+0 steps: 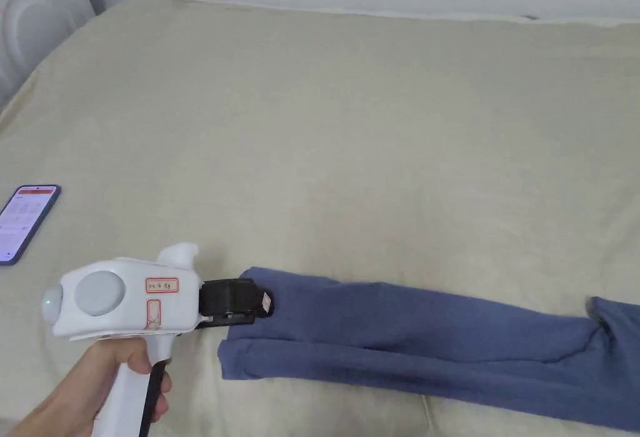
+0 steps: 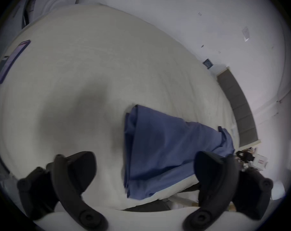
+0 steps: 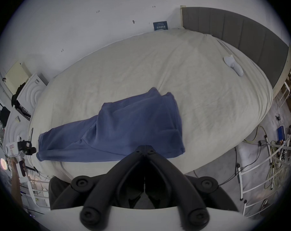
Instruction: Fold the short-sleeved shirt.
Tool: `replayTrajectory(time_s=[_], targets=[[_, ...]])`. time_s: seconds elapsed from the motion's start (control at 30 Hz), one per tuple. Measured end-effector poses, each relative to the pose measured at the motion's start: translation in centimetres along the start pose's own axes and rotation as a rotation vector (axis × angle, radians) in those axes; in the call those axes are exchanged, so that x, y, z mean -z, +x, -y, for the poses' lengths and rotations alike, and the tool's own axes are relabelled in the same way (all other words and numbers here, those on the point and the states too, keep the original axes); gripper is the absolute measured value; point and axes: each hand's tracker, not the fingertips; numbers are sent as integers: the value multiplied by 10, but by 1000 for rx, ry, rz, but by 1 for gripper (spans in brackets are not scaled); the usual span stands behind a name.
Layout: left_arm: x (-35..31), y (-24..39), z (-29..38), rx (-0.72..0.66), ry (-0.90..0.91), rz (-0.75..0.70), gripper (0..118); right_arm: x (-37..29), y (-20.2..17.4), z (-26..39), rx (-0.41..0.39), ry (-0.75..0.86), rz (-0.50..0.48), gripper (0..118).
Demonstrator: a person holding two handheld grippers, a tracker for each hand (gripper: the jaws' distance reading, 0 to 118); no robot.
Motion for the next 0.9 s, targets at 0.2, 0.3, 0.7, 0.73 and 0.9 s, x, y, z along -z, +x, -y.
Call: replayTrajectory(time_s=[0.2, 0.3, 0.7, 0.73, 0.9], targets=[[32, -24, -19, -93, -114, 384, 115, -2, -15, 6, 1, -23, 48, 1], [34, -2, -14, -6, -102, 332, 114, 0, -20, 3, 2, -27, 68, 1], [6, -21, -23, -47, -11, 214, 5, 0, -26, -9, -35, -16, 9, 1], [-1, -24, -25, -48, 0, 188, 5, -1, -27, -9, -38, -11, 4, 1], [-45, -46, -29, -124, 45, 68, 5, -7, -24, -10, -47, 14, -45, 1]])
